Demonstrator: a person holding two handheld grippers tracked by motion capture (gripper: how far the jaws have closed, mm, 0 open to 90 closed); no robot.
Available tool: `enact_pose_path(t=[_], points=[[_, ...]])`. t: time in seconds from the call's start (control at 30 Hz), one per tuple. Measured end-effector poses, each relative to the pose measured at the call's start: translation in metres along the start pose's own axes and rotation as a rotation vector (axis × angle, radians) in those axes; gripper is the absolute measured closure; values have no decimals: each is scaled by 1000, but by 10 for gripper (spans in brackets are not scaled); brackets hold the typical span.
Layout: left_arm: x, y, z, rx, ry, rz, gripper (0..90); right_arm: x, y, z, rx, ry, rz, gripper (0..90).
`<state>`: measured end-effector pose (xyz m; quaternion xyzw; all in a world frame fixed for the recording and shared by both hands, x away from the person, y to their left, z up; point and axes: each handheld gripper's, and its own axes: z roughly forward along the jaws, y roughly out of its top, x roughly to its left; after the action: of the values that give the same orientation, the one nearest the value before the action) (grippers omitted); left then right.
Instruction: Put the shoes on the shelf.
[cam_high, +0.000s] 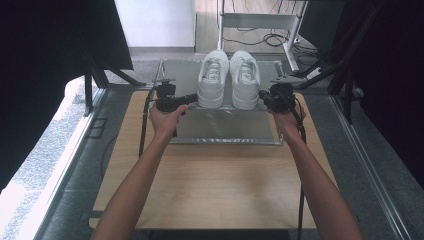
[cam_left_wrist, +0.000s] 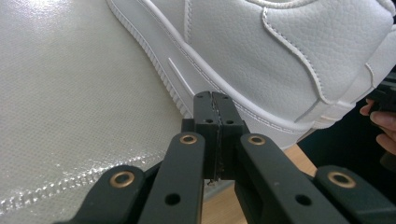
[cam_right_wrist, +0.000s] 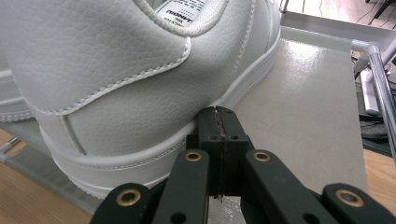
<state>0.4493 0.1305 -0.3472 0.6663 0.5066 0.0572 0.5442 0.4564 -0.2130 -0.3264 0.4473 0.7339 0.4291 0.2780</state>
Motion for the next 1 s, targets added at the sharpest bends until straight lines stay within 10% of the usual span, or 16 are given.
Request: enact_pose_path(t=[1.0], points=[[-7, -5, 9, -16, -31, -41, 900, 9, 2, 3, -15, 44, 6, 900]])
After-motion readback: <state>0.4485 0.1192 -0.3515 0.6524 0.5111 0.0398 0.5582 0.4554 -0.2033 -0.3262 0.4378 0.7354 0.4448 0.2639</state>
